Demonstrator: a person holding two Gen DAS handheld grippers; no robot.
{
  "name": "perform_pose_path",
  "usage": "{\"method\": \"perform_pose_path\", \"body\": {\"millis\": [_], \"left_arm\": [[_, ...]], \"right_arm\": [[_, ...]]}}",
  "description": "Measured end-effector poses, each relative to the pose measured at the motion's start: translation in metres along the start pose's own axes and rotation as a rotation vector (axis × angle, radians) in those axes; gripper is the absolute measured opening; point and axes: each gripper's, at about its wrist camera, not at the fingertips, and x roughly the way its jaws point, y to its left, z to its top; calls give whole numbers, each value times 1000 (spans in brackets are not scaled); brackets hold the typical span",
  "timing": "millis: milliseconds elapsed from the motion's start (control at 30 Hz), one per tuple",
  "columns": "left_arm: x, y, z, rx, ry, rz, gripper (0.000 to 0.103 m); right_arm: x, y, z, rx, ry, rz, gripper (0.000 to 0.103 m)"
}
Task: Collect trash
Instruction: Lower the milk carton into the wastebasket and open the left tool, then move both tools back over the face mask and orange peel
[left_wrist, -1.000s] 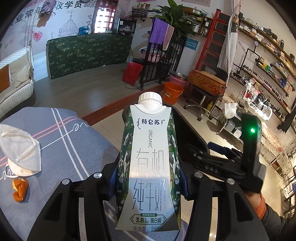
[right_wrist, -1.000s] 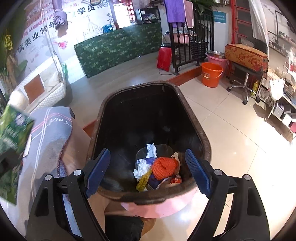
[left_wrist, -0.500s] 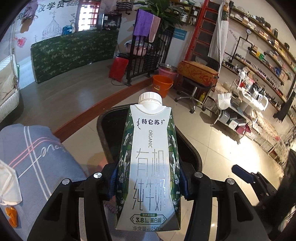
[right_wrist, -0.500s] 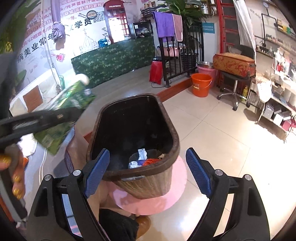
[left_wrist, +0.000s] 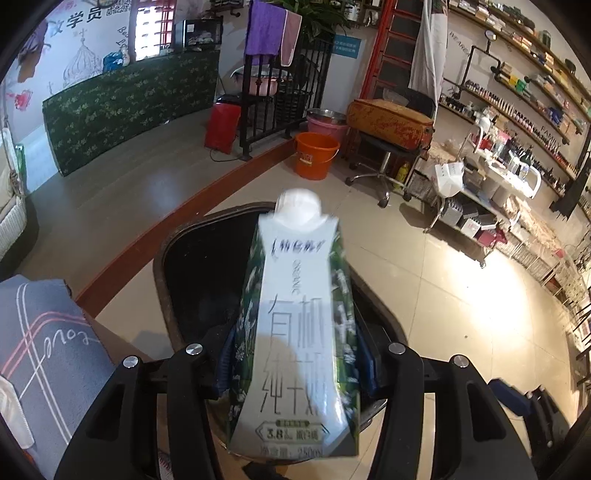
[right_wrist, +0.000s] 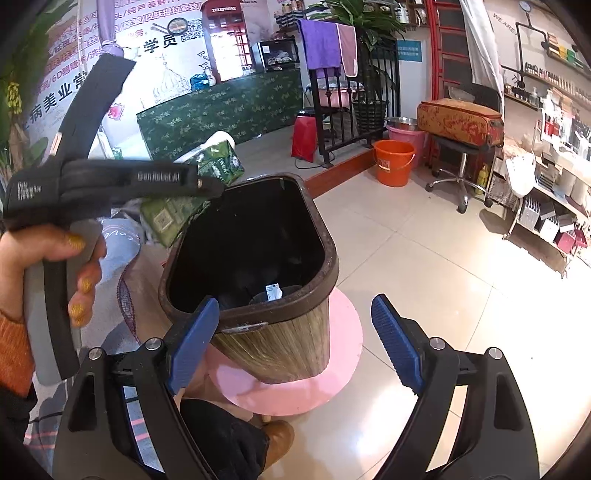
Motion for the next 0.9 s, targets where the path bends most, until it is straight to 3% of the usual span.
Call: {"method": "perform_pose_path", "body": {"millis": [33, 100, 233, 367, 567, 900], "left_arm": [[0, -1, 1, -7, 0, -10, 54], [1, -2, 3, -18, -10, -4, 75], [-5, -6, 2, -11, -35, 11, 88], [-16, -4, 1, -8, -66, 35, 91], [-49, 16, -14, -117, -128, 35, 96], [-102, 48, -60, -174, -156, 194, 97]], "right_arm": [[1, 0, -1, 2, 3, -1, 84], [3, -1, -1, 3, 12, 0, 84], [3, -1, -1, 2, 11, -2, 84], [4, 1, 1, 1, 11, 0, 84], [4, 4, -1, -4, 14, -1, 84], [5, 27, 4, -27, 26, 33, 85]]}}
